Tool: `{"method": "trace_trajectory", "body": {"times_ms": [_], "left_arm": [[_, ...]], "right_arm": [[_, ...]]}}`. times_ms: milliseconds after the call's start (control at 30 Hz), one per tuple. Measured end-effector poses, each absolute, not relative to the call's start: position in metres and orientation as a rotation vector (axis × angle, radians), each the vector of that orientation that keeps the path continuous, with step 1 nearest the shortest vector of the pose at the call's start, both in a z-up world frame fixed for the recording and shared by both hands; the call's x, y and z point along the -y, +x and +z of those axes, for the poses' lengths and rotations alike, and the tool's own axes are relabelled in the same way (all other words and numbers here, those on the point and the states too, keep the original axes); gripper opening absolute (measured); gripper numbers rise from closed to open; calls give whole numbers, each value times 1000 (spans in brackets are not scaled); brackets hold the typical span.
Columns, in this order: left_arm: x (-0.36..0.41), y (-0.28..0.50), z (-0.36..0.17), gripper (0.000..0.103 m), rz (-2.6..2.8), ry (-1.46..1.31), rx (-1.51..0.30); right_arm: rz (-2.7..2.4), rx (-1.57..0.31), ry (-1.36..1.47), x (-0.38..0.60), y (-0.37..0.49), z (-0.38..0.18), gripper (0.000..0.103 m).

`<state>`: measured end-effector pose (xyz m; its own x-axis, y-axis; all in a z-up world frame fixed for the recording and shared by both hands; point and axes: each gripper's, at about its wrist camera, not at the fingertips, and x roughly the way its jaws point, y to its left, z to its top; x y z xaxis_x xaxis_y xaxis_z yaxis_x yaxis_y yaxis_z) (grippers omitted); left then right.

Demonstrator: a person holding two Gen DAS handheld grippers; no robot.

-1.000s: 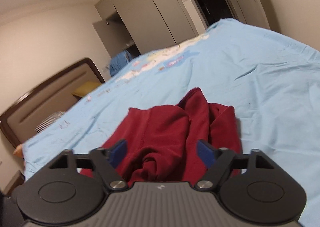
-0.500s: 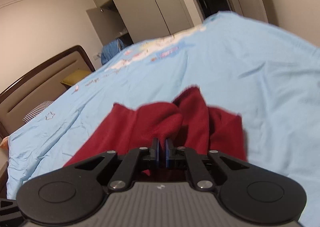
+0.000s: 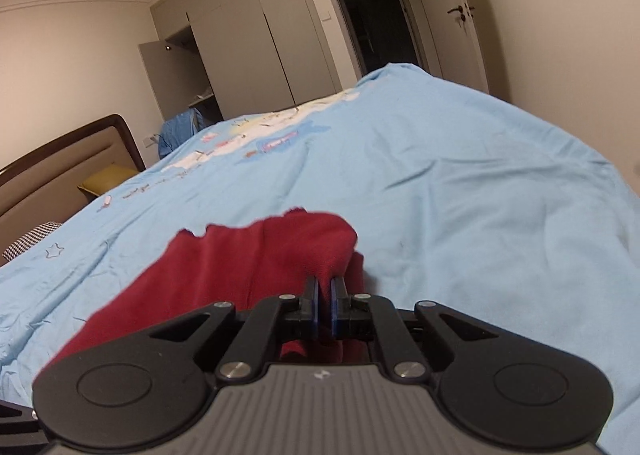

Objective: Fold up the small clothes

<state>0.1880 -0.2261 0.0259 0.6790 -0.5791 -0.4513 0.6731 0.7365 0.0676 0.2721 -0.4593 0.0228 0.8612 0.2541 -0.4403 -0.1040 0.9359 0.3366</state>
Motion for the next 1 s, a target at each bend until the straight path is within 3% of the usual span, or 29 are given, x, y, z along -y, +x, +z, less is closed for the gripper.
{"method": "trace_trajectory", "body": {"times_ms": [133,167,267,367,400,500,633,733,800,1000], "left_arm": [[222,193,28,16,-724,221,-437],[219,193,30,21,-729,207,-441],[212,194,38,41,-743,155,-434],[205,191,46,61,-718,116,-415],[201,191,48,66,-702,100,-409],[188,193,55,76,-623,35,-403],[168,214,59,78,-479,-48,-444],[153,227,56,78,-395,-99,-500],[142,234,53,79,-366,-131,-532],[128,239,40,83,-352,-185,-592]], "right_arm": [[204,-499,291,461,264,18,12],[206,-494,280,463,261,18,15],[204,-472,223,465,248,24,40],[222,-441,142,465,231,34,49],[233,-431,115,465,225,37,54],[285,-428,45,458,214,42,56],[317,-464,-42,441,212,35,49],[315,-493,-35,437,216,28,36],[318,-499,-25,437,215,25,14],[290,-494,-112,430,201,19,6]]}}
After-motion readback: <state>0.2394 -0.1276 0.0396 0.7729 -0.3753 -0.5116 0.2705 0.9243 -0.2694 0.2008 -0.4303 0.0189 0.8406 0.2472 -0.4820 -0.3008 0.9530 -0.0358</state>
